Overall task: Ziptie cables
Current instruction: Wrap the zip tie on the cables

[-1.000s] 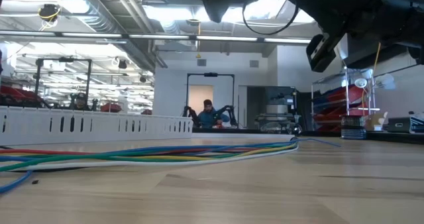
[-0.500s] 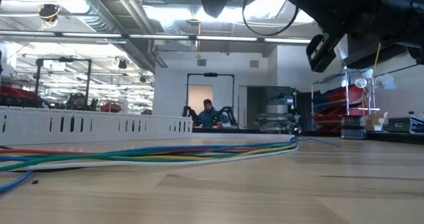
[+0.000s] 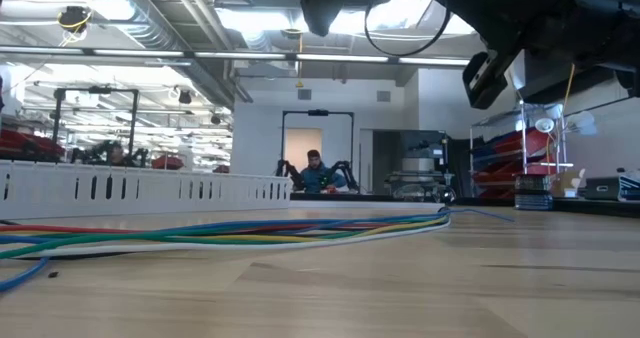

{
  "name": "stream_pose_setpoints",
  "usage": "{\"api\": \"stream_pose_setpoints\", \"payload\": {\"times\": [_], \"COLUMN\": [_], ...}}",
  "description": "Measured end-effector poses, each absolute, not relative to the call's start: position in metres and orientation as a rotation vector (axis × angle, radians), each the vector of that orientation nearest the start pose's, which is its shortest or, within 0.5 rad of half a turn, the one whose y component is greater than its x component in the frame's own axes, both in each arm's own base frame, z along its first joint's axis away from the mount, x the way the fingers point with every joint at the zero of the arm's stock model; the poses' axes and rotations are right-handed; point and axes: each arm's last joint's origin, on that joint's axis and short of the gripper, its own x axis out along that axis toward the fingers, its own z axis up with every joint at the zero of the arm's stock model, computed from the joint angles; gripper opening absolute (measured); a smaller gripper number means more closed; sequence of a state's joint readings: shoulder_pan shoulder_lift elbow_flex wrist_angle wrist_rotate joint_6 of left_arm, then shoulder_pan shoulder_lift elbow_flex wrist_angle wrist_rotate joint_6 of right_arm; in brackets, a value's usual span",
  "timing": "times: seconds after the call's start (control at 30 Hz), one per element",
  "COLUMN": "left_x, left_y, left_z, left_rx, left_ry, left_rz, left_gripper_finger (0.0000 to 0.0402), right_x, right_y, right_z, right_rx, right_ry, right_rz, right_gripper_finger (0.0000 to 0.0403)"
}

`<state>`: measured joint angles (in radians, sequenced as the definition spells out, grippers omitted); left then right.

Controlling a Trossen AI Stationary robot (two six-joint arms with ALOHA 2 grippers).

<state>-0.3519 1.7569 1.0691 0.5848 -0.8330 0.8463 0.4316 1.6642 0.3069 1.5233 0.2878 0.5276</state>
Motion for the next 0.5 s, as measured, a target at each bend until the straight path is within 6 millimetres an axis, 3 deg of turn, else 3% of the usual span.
{"api": "stream_pose_setpoints", "payload": {"times": [0.5], "left_x": [0.369], "left_y": [-0.110], "left_z": [0.240], "left_rx": [1.036], "left_ry": [0.340], "left_rz": [0.416], "left_gripper_finger": [0.0000], "right_x": [0.250], "right_y": [0.101], "right_z": [0.167], "right_rx": [0.752], "right_ry": [-0.130], "right_rz": [0.161], "right_gripper_finger": [0.0000]}}
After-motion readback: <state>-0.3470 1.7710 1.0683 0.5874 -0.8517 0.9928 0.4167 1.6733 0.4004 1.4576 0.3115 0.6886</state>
